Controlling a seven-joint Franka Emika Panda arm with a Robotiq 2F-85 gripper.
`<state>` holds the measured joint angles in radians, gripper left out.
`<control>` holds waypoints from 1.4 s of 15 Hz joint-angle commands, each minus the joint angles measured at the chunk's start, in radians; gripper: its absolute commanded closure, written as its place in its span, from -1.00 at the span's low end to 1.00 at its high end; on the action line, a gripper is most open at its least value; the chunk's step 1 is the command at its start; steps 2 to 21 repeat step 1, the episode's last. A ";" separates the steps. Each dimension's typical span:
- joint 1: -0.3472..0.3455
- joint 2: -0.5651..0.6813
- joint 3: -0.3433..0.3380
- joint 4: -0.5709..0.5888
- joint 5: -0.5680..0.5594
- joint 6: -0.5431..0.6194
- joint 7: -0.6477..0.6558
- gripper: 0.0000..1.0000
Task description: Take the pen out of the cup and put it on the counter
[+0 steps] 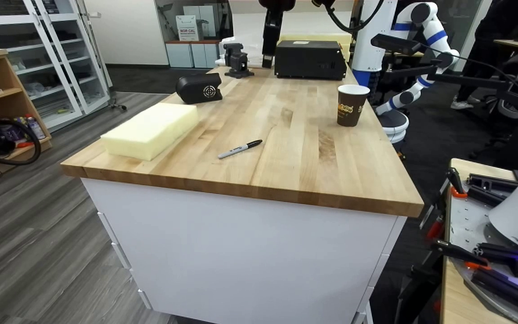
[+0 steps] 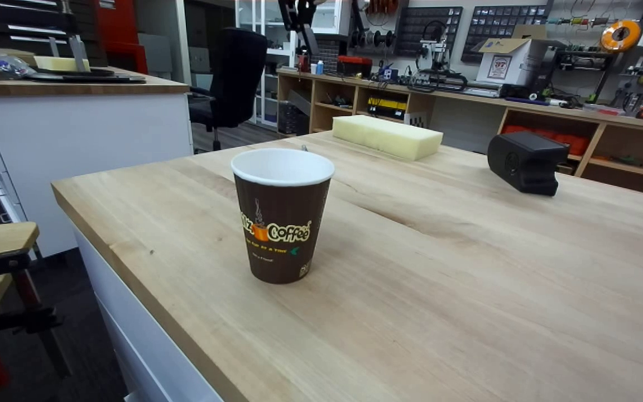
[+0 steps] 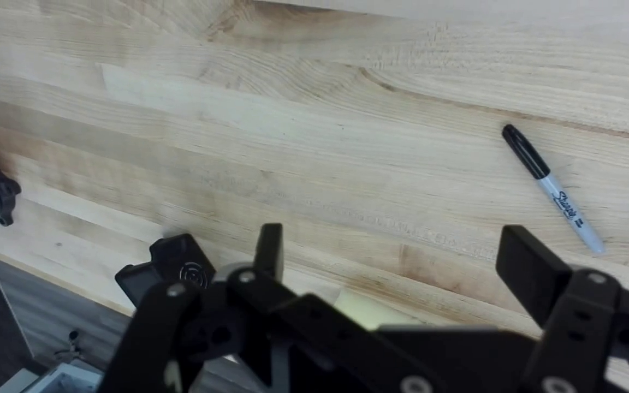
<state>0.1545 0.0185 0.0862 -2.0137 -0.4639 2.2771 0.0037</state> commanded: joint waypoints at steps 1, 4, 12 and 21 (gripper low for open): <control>-0.011 0.000 0.012 0.001 0.001 -0.002 0.000 -1.00; -0.011 0.000 0.012 0.001 0.001 -0.002 0.000 -1.00; -0.011 0.000 0.012 0.001 0.001 -0.002 0.000 -1.00; -0.011 0.000 0.012 0.001 0.001 -0.002 0.000 -1.00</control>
